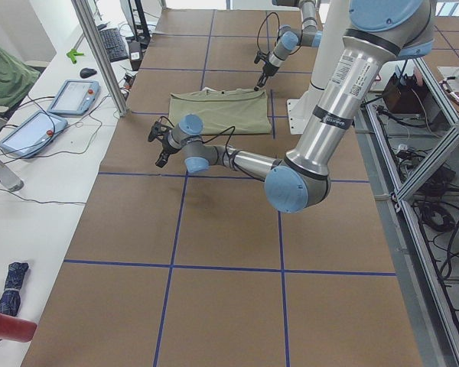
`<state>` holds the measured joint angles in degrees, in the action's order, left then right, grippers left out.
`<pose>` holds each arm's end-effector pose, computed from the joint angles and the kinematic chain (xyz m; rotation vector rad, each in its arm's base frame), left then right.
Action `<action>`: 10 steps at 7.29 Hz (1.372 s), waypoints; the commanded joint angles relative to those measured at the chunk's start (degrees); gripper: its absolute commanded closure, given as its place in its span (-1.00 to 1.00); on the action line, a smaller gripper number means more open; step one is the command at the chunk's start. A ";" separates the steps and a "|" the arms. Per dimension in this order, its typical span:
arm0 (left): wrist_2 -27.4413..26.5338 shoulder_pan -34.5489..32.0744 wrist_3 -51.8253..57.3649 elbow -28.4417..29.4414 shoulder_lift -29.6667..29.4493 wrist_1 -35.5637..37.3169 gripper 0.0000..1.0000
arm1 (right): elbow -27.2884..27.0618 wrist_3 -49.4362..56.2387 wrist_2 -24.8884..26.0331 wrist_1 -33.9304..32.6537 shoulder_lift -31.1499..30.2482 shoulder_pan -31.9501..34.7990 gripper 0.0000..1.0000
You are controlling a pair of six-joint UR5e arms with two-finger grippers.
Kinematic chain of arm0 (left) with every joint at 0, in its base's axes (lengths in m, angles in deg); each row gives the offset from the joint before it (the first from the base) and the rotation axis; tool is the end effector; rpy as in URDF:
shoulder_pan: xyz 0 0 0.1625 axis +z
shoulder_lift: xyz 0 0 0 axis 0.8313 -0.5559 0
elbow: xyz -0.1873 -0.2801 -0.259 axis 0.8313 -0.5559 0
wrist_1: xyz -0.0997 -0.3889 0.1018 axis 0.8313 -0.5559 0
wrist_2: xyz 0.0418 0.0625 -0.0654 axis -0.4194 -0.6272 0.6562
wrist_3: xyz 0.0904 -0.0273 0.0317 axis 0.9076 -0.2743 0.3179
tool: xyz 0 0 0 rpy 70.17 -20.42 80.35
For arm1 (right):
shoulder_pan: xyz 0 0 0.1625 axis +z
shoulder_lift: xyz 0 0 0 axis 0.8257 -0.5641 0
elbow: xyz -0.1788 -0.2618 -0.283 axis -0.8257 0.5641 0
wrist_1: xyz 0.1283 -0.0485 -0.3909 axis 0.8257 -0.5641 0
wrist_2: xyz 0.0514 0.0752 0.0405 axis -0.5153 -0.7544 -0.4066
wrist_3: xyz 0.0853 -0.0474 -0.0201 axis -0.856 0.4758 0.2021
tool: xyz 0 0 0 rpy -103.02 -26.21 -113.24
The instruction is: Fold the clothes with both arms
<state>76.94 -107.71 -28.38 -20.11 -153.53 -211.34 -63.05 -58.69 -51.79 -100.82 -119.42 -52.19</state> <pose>0.3498 -0.6206 0.4339 0.6690 0.9498 -0.1043 -0.5206 -0.2081 0.3232 0.3929 -0.8203 0.3569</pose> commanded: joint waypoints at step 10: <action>-0.08 1.82 -0.19 0.19 -0.03 0.00 -1.00 | 0.18 23.17 -14.53 -19.70 13.86 1.99 -0.28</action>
<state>76.87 -106.19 -28.55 -19.97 -153.56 -211.34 -62.93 -36.47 -65.10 -119.53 -105.65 -49.48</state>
